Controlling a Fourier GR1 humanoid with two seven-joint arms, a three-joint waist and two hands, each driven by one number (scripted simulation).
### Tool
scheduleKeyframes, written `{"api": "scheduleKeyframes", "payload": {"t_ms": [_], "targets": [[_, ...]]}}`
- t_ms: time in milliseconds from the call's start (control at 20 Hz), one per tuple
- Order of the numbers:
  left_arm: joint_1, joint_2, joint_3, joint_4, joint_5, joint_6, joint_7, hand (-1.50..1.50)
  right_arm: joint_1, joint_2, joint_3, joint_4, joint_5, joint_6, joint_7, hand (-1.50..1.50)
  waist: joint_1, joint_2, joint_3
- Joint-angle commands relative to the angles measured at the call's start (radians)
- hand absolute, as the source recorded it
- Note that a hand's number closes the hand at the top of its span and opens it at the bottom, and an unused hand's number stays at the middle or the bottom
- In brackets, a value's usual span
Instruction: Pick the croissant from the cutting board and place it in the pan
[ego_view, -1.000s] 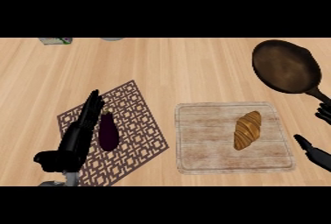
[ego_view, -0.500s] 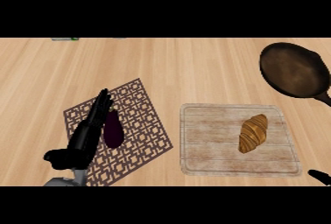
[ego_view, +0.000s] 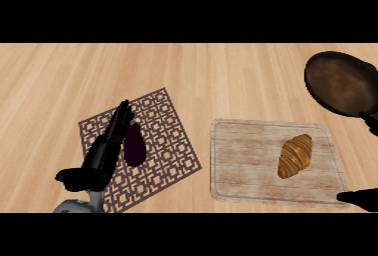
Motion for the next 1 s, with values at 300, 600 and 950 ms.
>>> {"api": "scheduleKeyframes", "payload": {"t_ms": [300,600,950], "targets": [[0.008,-0.005,0.033,0.028,-0.007,-0.02,-0.035,0.0,-0.21,0.07,0.237,0.16,0.224,0.166,0.198,-1.5,-0.015,-0.003,0.001],[0.062,-0.027,0.025,-0.076,-0.048,-0.004,0.026,0.0,-0.241,0.164,0.158,0.143,0.259,0.265,0.272,-1.5,-0.023,-0.006,0.001],[-0.011,-0.065,0.067,0.103,-0.072,-0.046,-0.078,0.0,-0.27,0.309,0.147,0.239,0.384,0.257,0.275,-1.5,-0.026,-0.005,0.001]]}}
